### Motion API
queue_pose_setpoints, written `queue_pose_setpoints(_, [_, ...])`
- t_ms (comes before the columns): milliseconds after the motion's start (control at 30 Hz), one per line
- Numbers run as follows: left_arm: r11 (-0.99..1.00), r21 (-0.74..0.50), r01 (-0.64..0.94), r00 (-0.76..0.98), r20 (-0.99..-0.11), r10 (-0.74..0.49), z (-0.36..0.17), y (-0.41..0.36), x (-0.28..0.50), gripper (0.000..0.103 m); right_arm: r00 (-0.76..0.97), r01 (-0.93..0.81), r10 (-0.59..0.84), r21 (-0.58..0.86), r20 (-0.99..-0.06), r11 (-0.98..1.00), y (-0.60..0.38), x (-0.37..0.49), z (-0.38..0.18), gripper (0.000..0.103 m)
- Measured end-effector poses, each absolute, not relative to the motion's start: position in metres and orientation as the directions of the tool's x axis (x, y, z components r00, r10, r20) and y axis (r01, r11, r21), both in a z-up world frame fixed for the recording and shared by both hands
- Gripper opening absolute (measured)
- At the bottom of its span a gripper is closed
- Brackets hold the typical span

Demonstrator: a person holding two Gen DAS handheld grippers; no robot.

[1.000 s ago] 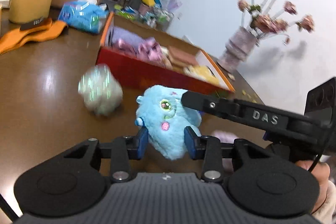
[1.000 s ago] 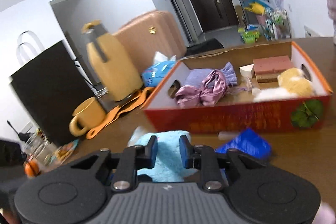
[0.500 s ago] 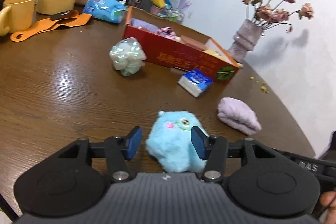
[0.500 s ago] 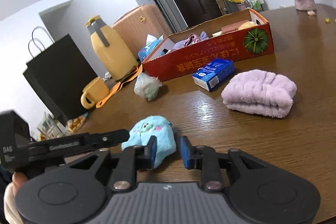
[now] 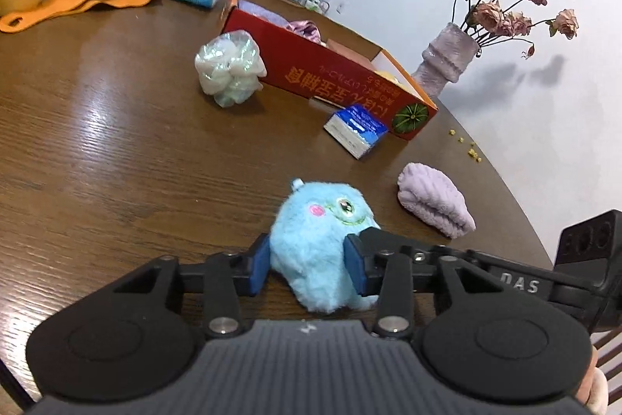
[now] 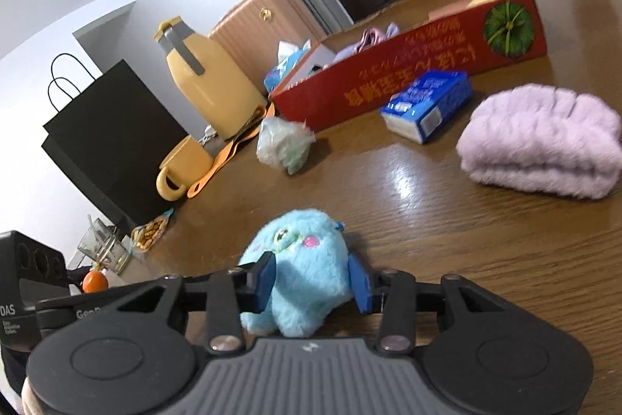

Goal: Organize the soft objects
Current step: 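Carry the blue plush into the box with both grippers and open them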

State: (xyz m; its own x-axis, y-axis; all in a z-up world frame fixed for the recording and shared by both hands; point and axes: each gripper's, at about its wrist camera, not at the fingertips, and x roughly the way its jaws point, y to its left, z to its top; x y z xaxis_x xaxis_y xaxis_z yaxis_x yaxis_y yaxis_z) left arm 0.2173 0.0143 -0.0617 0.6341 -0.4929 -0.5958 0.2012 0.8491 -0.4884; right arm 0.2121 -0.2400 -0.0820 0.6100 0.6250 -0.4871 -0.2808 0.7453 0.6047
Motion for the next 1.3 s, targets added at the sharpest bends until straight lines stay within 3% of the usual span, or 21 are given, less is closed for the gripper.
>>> queue_pose_setpoints(133, [0.846, -0.495, 0.199, 0.635, -0.592, -0.496, -0.061, 0.014, 0.219, 0.038, 0.613, -0.284, 0.620, 0.596, -0.489, 0.751, -0.238, 0.211, -0.079, 0.033])
queue_pose_setpoints(300, [0.830, -0.485, 0.277, 0.687, -0.504, -0.524, -0.026, 0.009, 0.234, 0.038, 0.678, -0.328, 0.602, 0.559, -0.422, 0.762, -0.245, 0.221, -0.040, 0.033])
queue_pose_setpoints(500, [0.844, -0.401, 0.357, 0.724, -0.453, -0.521, 0.035, -0.007, 0.330, 0.038, 0.733, -0.355, 0.571, 0.509, -0.369, 0.784, -0.252, 0.312, 0.021, 0.032])
queue_pose_setpoints(800, [0.897, -0.377, 0.233, 0.619, -0.654, -0.435, 0.007, -0.014, 0.482, 0.037, 0.603, -0.220, 0.538, 0.525, -0.589, 0.822, -0.236, 0.474, -0.003, 0.031])
queue_pose_setpoints(900, [0.930, -0.281, 0.235, 0.608, -0.704, -0.366, -0.009, -0.016, 0.491, 0.039, 0.539, -0.203, 0.525, 0.503, -0.659, 0.840, -0.219, 0.493, -0.022, 0.016])
queue_pose_setpoints(933, [0.940, -0.247, 0.233, 0.610, -0.716, -0.339, -0.013, -0.017, 0.490, 0.042, 0.525, -0.202, 0.523, 0.498, -0.672, 0.843, -0.213, 0.496, -0.028, 0.016])
queue_pose_setpoints(1100, [0.962, -0.121, 0.243, 0.736, -0.623, -0.264, -0.004, -0.006, 0.465, 0.046, 0.506, -0.238, 0.535, 0.487, -0.677, 0.841, -0.200, 0.488, -0.033, 0.016])
queue_pose_setpoints(1133, [0.963, -0.102, 0.251, 0.748, -0.611, -0.259, -0.003, -0.007, 0.462, 0.041, 0.497, -0.241, 0.536, 0.484, -0.683, 0.841, -0.198, 0.487, -0.034, 0.016])
queue_pose_setpoints(1167, [0.957, -0.093, 0.275, 0.735, -0.621, -0.272, -0.004, -0.008, 0.462, 0.028, 0.492, -0.246, 0.533, 0.477, -0.688, 0.844, -0.196, 0.487, -0.035, 0.016])
queue_pose_setpoints(1200, [0.951, -0.092, 0.294, 0.712, -0.643, -0.283, -0.006, -0.011, 0.463, 0.022, 0.497, -0.248, 0.527, 0.469, -0.690, 0.848, -0.195, 0.486, -0.035, 0.017])
queue_pose_setpoints(1300, [0.958, -0.056, 0.280, 0.687, -0.685, -0.241, -0.016, -0.020, 0.465, 0.018, 0.503, -0.238, 0.527, 0.477, -0.685, 0.846, -0.199, 0.481, -0.030, 0.018])
